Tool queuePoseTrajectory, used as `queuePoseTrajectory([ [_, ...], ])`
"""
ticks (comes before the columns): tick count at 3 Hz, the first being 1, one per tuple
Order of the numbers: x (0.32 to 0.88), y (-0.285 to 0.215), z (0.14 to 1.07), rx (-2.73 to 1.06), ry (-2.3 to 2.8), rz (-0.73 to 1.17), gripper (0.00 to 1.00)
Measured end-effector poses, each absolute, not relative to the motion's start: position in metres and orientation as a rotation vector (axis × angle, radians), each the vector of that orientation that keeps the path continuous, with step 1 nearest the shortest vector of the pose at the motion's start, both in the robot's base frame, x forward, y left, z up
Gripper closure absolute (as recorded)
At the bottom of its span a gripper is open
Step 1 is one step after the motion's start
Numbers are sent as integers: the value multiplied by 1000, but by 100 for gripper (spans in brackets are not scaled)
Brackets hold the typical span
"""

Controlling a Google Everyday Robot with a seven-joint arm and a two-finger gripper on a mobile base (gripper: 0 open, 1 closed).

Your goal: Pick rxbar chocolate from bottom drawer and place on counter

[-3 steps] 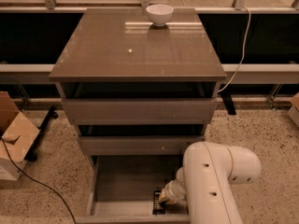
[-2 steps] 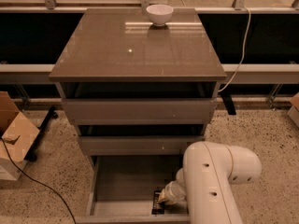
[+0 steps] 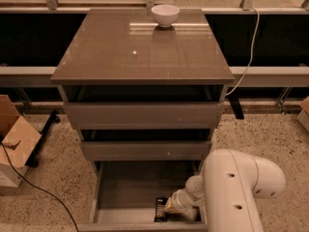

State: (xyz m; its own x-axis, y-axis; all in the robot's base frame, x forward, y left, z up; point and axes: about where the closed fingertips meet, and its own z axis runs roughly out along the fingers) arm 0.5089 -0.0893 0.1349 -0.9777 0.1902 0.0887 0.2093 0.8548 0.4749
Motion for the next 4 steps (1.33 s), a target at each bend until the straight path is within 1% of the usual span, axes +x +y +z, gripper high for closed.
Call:
queuePoseTrajectory([
  [1, 499, -85, 168, -240, -2977, -895, 100],
  [2, 497, -83, 188, -186, -2981, -956, 84],
  [4, 495, -80, 185, -185, -2974, -951, 37],
])
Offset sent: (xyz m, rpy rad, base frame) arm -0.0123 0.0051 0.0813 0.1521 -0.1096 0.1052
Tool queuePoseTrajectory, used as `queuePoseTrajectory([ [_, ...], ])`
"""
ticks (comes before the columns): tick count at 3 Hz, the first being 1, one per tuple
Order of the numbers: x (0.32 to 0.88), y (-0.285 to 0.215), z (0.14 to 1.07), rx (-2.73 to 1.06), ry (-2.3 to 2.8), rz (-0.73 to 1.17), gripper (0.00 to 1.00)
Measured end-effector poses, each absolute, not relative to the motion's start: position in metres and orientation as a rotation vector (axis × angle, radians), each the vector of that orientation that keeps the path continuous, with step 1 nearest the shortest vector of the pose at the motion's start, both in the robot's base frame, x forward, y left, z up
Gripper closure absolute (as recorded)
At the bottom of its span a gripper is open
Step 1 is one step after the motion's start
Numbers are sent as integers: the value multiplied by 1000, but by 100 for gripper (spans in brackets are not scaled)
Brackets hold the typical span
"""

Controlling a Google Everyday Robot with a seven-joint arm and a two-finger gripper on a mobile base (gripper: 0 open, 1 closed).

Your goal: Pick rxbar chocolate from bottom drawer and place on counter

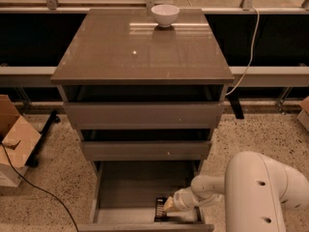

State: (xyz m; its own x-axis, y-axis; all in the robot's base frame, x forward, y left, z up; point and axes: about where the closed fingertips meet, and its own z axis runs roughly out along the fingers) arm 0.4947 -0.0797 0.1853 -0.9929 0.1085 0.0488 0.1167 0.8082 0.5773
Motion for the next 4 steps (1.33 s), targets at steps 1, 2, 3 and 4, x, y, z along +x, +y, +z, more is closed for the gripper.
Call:
queuePoseTrajectory([
  [1, 499, -69, 184, -168, -3000, -923, 14],
  [2, 508, -49, 181, -141, -3047, -878, 0],
  [3, 516, -34, 174, -133, -3074, -844, 0],
  [4, 522, -22, 164, -140, -3083, -820, 0],
])
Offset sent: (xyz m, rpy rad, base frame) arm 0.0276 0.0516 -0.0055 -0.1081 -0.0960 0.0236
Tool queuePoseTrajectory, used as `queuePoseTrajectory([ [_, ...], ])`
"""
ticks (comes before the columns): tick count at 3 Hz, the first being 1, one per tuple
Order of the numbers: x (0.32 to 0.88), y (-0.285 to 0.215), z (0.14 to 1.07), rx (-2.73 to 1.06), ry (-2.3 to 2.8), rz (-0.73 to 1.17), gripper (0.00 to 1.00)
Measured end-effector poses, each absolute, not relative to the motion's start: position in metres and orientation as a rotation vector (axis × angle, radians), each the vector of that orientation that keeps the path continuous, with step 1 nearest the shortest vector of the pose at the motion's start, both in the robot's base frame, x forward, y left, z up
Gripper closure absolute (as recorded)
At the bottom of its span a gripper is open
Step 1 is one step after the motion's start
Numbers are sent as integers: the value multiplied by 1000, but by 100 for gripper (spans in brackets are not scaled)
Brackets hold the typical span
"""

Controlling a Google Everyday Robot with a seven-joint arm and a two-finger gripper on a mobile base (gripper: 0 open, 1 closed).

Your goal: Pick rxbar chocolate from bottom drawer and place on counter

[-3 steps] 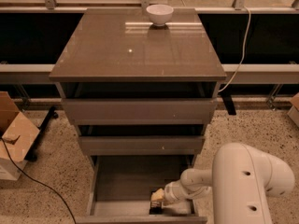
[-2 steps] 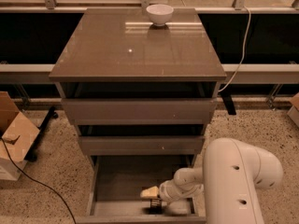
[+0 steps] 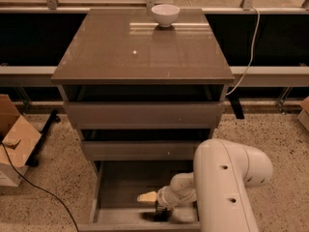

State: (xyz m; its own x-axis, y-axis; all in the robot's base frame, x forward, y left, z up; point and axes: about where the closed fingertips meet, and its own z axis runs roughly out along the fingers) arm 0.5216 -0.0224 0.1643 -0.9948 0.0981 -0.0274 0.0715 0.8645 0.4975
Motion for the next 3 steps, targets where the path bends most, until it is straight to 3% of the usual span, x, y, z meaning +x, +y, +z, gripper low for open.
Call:
queuePoseTrajectory([
  [2, 529, -6, 137, 154, 3018, 727, 0],
  [3, 531, -1, 126, 178, 3042, 718, 27],
])
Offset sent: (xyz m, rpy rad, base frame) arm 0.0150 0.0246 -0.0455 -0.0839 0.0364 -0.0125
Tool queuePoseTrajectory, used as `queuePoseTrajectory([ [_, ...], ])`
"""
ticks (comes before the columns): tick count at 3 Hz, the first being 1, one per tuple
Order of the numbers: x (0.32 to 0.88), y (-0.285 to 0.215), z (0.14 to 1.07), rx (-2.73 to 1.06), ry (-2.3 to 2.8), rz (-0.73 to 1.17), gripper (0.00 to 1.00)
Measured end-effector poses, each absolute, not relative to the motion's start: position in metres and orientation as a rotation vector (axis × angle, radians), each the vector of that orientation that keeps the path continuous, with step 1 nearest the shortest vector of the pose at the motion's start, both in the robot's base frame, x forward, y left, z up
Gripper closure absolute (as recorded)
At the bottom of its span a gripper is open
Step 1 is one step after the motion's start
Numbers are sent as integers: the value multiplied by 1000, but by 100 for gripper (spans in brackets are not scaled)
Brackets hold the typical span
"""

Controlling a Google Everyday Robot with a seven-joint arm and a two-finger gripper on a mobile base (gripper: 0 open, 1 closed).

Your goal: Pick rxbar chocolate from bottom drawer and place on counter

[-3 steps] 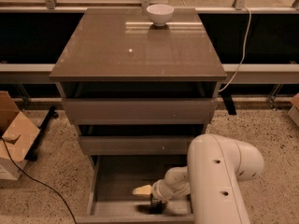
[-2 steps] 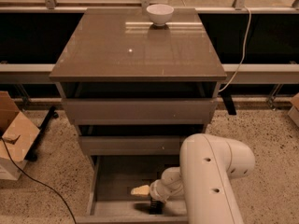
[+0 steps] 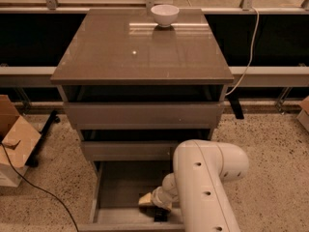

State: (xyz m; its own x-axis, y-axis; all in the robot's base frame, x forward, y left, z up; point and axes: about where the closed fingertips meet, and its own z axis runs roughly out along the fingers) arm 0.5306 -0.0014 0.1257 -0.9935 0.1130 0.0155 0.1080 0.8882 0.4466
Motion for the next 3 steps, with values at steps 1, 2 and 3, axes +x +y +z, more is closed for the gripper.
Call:
queuePoseTrajectory([
  [1, 531, -1, 130, 178, 3042, 718, 50],
  [2, 531, -1, 130, 178, 3042, 718, 73],
  [3, 530, 4, 105, 228, 3076, 736, 100],
])
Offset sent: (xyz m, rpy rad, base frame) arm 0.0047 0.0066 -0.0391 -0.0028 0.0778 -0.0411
